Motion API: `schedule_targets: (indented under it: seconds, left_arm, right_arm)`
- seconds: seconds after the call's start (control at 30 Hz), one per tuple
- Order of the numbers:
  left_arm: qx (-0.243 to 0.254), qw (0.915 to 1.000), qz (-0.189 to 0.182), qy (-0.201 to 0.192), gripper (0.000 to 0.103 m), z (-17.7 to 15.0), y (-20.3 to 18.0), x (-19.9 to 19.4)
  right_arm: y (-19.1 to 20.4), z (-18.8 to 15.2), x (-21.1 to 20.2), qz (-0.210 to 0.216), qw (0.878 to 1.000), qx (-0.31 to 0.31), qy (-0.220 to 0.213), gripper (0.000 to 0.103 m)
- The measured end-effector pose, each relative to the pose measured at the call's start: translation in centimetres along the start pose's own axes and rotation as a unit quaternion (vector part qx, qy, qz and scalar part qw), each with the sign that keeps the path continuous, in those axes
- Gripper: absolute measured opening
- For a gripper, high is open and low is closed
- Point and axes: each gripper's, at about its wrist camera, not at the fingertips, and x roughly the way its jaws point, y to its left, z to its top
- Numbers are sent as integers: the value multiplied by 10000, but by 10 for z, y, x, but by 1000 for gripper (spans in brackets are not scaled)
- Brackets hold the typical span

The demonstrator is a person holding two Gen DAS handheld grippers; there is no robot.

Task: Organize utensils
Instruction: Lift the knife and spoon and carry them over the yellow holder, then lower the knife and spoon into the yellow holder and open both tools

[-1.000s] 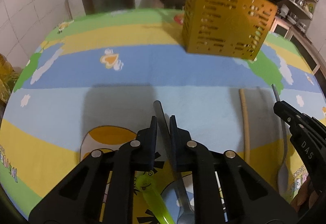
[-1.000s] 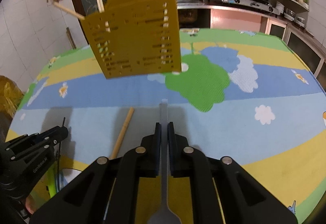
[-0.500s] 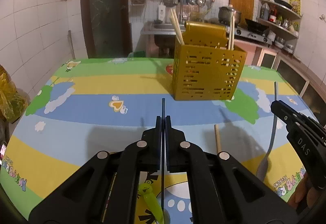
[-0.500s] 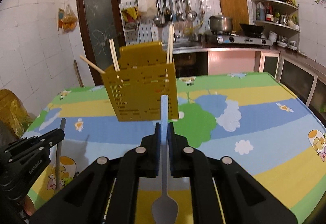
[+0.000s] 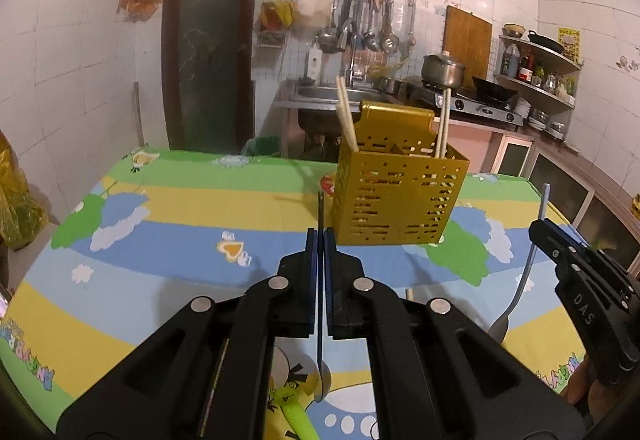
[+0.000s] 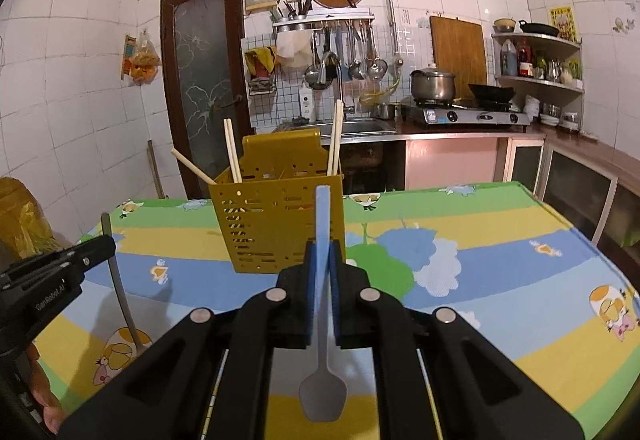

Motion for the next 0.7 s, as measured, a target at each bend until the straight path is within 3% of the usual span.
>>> schedule_targets:
  seconds: [0.27,0.57,0.7]
  left_arm:
    - [118,9994,-219,-250,2,39,-12,-4]
    - [-30,9918,-532,-1163,2,146,-33,-4]
    - [-30,9885,-655,-1365,2,176,-43,14]
  right_arm:
    - [-7,38,2,12,9997,-19,-239,7]
    - [-12,133,25,170,9952,58,-965,7]
    - [-9,162,48,310,9925,153,-1173,7]
